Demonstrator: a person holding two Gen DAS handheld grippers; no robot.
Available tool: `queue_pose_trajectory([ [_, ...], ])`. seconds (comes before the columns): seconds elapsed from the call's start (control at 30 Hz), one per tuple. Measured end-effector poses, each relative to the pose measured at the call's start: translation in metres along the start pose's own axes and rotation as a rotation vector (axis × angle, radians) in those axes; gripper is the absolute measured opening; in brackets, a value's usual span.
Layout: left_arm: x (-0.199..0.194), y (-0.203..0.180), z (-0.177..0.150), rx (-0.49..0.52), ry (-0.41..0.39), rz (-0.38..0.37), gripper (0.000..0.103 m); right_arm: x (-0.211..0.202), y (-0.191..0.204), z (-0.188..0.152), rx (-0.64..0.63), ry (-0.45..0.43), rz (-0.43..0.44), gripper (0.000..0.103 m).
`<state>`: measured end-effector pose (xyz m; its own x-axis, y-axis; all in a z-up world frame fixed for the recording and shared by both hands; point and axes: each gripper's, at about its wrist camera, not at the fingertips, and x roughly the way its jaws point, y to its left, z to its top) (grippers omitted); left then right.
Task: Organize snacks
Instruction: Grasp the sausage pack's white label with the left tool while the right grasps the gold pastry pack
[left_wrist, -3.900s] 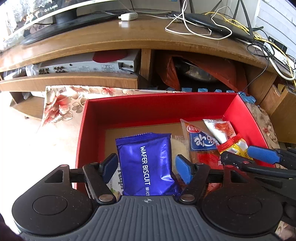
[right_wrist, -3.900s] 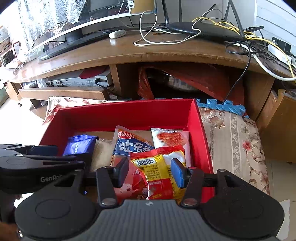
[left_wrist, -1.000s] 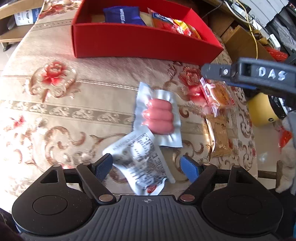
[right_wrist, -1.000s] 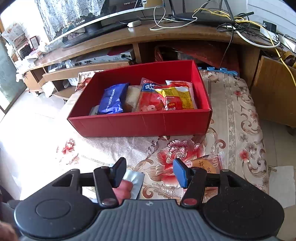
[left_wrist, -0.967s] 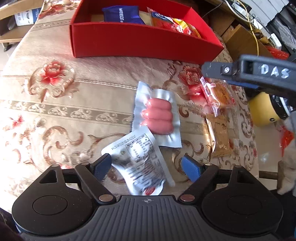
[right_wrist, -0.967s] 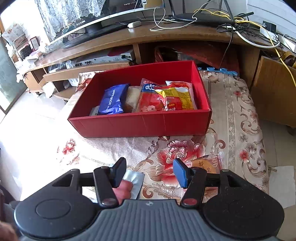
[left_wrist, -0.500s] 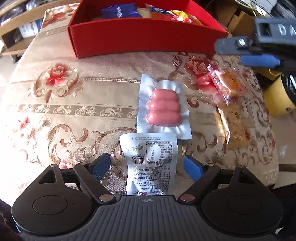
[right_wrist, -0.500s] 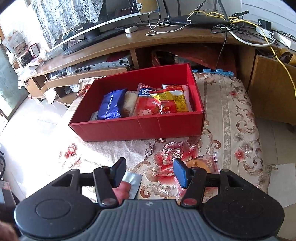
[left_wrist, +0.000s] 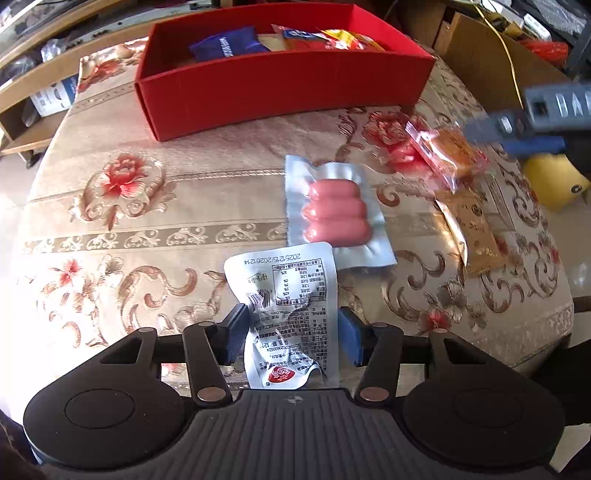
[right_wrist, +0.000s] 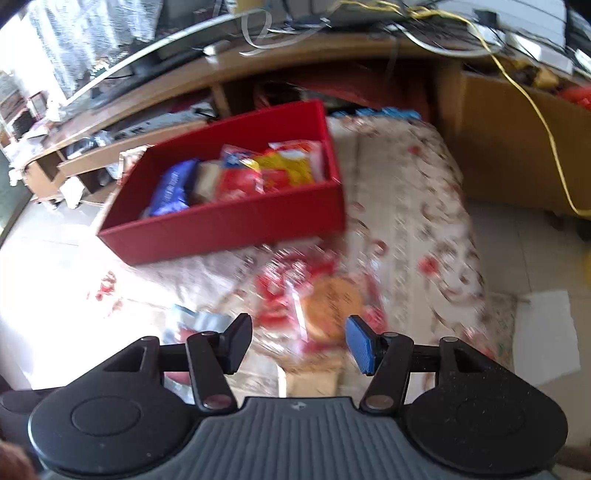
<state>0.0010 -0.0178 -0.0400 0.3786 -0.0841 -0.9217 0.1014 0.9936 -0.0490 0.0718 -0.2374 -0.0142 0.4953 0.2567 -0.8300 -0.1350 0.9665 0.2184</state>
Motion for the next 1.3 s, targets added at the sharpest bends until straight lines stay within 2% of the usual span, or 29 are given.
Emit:
queue_pose_trajectory([
  [0.23, 0.002, 0.004, 0.008, -0.014, -0.025, -0.037, 0.056, 0.019, 0.000, -0.016, -0.010, 0.093, -0.038, 0.055],
  [0.47, 0.003, 0.007, 0.010, -0.023, -0.036, -0.048, 0.058, 0.042, 0.021, -0.025, -0.098, 0.168, -0.061, 0.055],
  [0.5, 0.004, 0.007, 0.010, -0.019, -0.033, -0.045, 0.059, 0.045, 0.025, -0.028, -0.121, 0.171, -0.070, 0.057],
  [0.63, 0.011, 0.007, 0.013, -0.021, -0.027, -0.039, 0.066, 0.045, 0.033, -0.033, -0.188, 0.160, -0.097, 0.059],
  [0.7, 0.014, 0.007, 0.014, -0.030, -0.026, -0.051, 0.070, 0.043, 0.033, -0.035, -0.194, 0.159, -0.091, 0.053],
  [0.83, 0.021, 0.000, 0.018, -0.025, -0.015, -0.066, 0.087, 0.039, 0.036, -0.036, -0.208, 0.151, -0.091, 0.042],
  [0.9, 0.024, -0.007, 0.020, 0.007, -0.019, -0.023, 0.082, 0.039, 0.036, -0.036, -0.206, 0.151, -0.079, 0.041],
  [0.97, 0.022, -0.011, 0.016, 0.054, -0.030, 0.028, 0.062, 0.038, 0.036, -0.037, -0.212, 0.150, -0.072, 0.041],
  [1.3, 0.005, -0.005, 0.015, 0.021, -0.056, -0.014, 0.053, 0.029, 0.040, -0.033, -0.213, 0.115, -0.043, 0.041],
])
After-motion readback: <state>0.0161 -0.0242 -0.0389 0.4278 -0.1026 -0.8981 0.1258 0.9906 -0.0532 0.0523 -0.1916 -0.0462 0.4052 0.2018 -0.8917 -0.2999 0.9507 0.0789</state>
